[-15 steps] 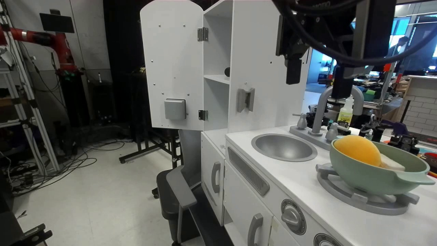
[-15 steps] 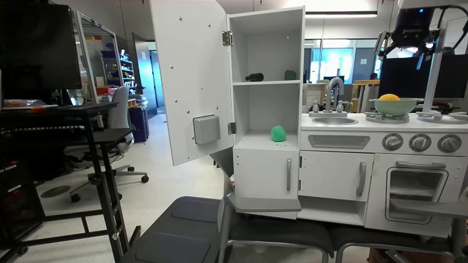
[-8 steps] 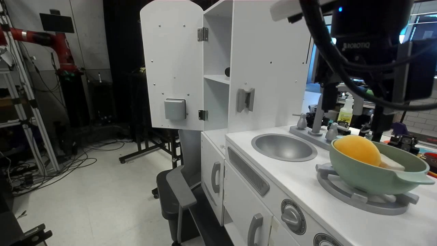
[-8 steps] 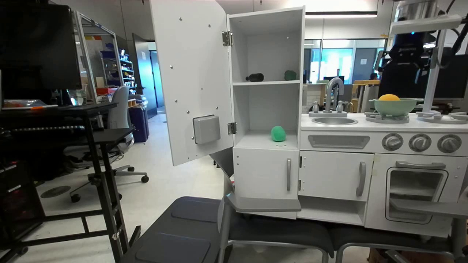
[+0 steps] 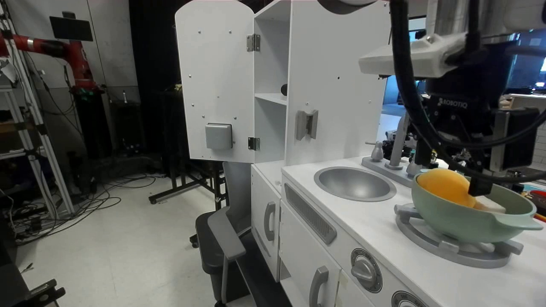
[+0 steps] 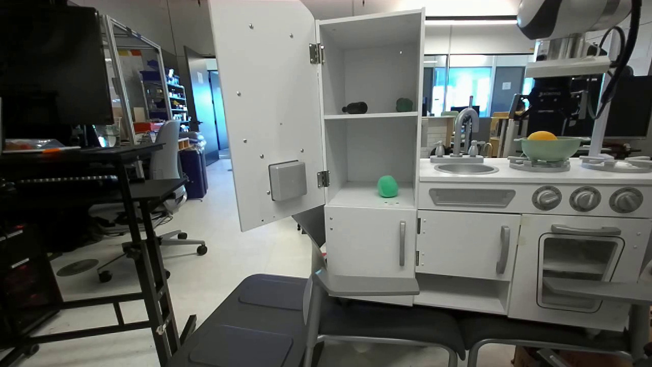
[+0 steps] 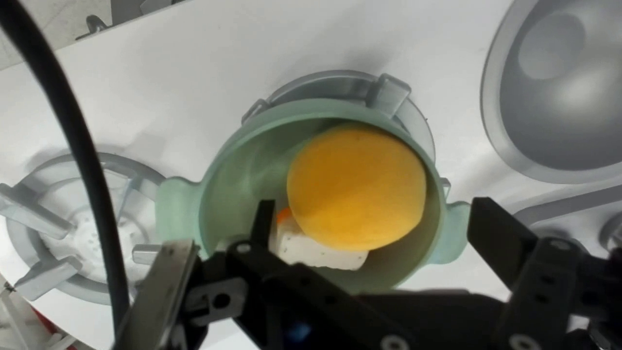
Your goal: Open the top door of the cabinet then put the green and yellow plushies in the bottom compartment of the top cabinet respectively
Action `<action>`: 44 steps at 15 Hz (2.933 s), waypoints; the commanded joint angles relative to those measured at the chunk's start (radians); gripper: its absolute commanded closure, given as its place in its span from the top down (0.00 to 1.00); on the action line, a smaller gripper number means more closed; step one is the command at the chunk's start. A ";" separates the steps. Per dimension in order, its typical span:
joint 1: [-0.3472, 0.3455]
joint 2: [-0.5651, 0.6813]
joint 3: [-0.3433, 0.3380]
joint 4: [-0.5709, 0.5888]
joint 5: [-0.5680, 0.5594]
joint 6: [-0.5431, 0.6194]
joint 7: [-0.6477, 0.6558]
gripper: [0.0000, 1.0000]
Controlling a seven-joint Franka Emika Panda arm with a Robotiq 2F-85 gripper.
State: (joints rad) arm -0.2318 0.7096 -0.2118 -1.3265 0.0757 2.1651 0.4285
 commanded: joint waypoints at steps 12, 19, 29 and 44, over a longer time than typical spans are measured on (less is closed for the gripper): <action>-0.029 0.074 0.016 0.143 0.032 -0.138 -0.018 1.00; -0.055 0.081 0.015 0.166 0.035 -0.197 -0.028 1.00; -0.063 0.085 0.017 0.202 0.037 -0.228 -0.025 1.00; -0.064 0.107 0.021 0.220 0.034 -0.235 -0.026 0.49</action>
State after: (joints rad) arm -0.2814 0.7957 -0.1997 -1.1577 0.0826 1.9758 0.4211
